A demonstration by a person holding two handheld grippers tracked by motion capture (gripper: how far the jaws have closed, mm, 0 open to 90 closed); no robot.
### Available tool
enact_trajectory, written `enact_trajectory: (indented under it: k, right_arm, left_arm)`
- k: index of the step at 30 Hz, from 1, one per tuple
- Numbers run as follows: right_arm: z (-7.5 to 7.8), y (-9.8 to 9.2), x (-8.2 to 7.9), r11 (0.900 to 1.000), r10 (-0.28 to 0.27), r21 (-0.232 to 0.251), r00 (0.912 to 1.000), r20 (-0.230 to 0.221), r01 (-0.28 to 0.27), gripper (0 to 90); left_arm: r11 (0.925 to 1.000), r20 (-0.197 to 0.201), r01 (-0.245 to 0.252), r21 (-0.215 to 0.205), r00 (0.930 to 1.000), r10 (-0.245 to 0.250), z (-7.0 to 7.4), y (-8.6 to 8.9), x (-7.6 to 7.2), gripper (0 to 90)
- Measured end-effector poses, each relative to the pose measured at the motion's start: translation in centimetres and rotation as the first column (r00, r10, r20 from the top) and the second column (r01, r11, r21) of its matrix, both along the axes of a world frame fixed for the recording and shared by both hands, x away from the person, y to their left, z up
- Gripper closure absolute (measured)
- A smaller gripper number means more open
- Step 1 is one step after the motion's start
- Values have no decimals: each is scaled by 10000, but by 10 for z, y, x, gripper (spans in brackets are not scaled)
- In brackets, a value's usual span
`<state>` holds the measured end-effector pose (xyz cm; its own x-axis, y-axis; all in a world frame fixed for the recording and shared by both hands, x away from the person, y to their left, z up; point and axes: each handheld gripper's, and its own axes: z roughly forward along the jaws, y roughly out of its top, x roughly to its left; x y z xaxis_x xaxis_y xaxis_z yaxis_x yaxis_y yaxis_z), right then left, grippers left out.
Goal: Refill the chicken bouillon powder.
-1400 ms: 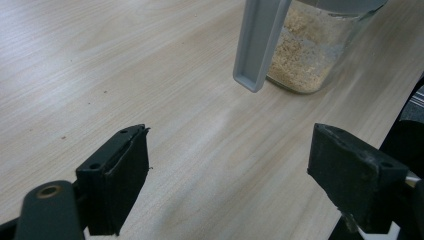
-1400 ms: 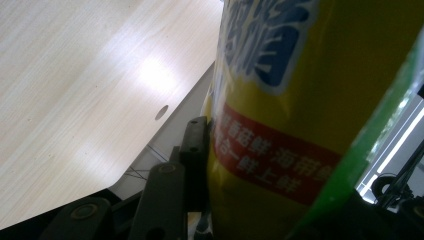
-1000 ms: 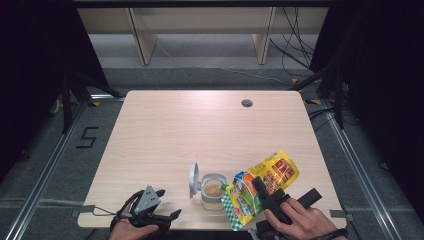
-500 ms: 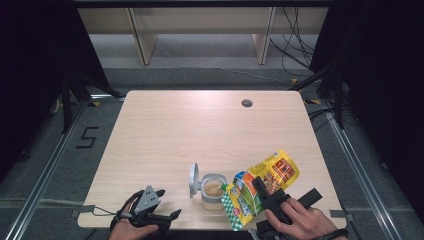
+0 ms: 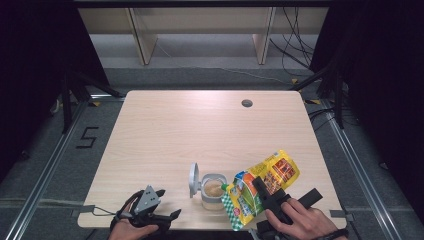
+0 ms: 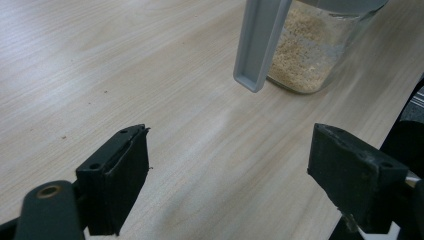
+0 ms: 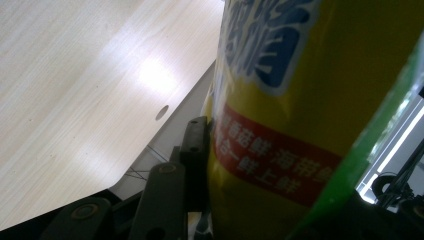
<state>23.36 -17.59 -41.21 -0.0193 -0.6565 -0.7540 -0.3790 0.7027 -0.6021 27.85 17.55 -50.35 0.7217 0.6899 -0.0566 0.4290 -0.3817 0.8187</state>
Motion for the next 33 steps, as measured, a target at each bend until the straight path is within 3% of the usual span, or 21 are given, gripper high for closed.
enact_trajectory:
  k: [9,18,20,33]
  right_arm:
    - [1,1,-1,10000,24,-43,9998,202,-23,677]
    - [1,0,0,10000,48,-25,9998,177,-48,678]
    - [0,0,0,10000,-43,-51,10000,-17,43,678]
    - [1,0,-1,10000,27,-45,9999,113,-27,679]
  left_arm:
    - [10000,-13,0,35,10000,0,0,0,0,160]
    - [10000,-7,-23,-55,10000,23,0,-1,0,160]
    - [10000,3,-2,6,10000,2,0,0,0,160]
    - [10000,21,-12,-22,10000,12,0,0,0,160]
